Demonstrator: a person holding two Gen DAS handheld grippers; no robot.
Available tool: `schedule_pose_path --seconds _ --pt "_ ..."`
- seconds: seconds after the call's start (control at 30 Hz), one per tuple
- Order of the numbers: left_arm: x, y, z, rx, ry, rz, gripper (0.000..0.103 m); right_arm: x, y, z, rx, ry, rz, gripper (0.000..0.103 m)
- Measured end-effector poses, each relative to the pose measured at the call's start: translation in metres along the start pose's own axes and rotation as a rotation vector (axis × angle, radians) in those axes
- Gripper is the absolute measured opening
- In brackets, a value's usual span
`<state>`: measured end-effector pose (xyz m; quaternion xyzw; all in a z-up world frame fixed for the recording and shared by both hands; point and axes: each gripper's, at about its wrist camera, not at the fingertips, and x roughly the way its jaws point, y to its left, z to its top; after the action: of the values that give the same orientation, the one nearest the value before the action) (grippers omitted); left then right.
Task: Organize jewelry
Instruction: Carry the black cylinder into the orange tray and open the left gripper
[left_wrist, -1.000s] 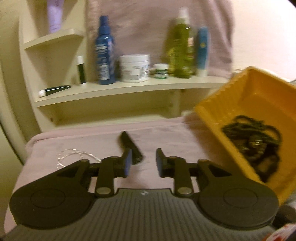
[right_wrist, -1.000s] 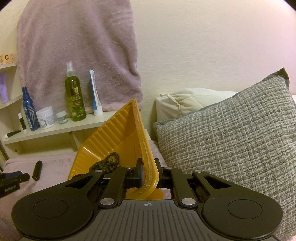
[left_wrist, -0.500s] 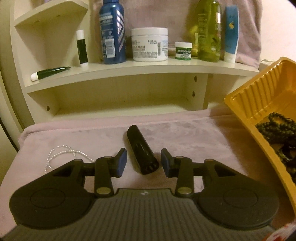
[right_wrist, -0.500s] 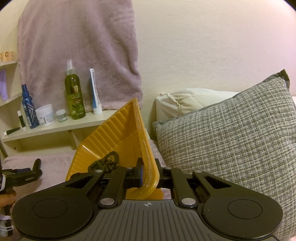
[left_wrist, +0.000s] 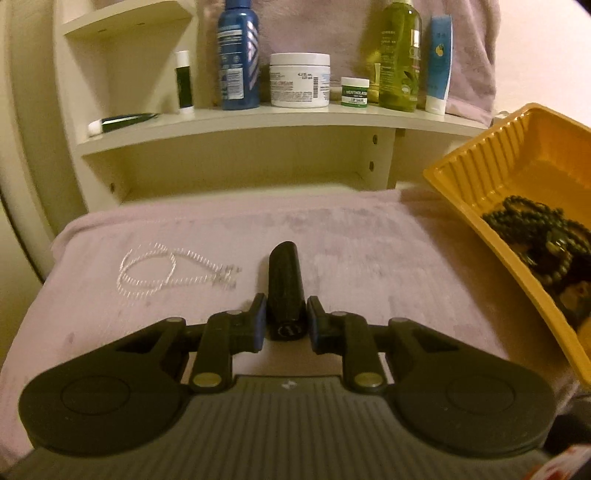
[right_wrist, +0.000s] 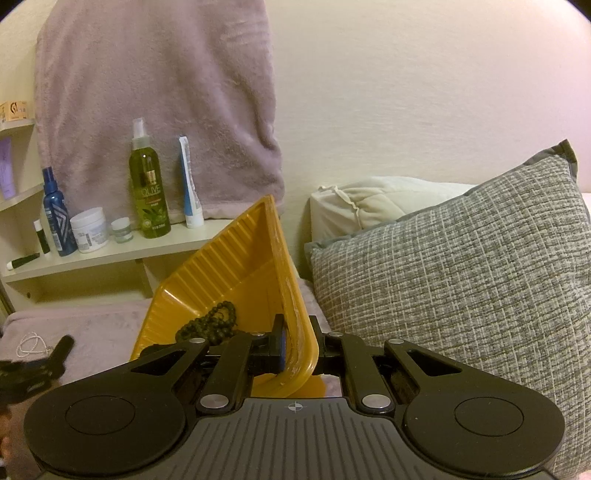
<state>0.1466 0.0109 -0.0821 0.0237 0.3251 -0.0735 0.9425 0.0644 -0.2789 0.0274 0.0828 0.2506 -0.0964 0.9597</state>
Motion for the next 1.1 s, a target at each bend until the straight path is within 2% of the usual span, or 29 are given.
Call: schedule_pose_path --seconds 0.3,0.5,0.67,0.9,1.1 --pt "-0.026 0.003 -0.001 -0.077 -0.008 -0.052 0.02 -0.002 0.0 0.001 0.0 -0.004 0.002 0.01" --pt "-0.041 -0.014 0.018 -0.079 -0.044 -0.146 0.02 -0.002 0.0 0.001 0.007 -0.003 0.005 0.01" --pt "-0.052 -0.042 0.034 -0.039 -0.074 -0.316 0.02 -0.002 -0.001 0.001 0.008 -0.004 0.008 0.01" --pt "-0.06 -0.086 0.045 0.052 -0.067 -0.563 0.02 -0.002 -0.002 0.0 0.011 -0.005 0.012 0.01" --pt "-0.061 -0.111 0.043 0.128 -0.05 -0.656 0.02 -0.002 -0.001 0.001 0.016 -0.006 0.015 0.01"
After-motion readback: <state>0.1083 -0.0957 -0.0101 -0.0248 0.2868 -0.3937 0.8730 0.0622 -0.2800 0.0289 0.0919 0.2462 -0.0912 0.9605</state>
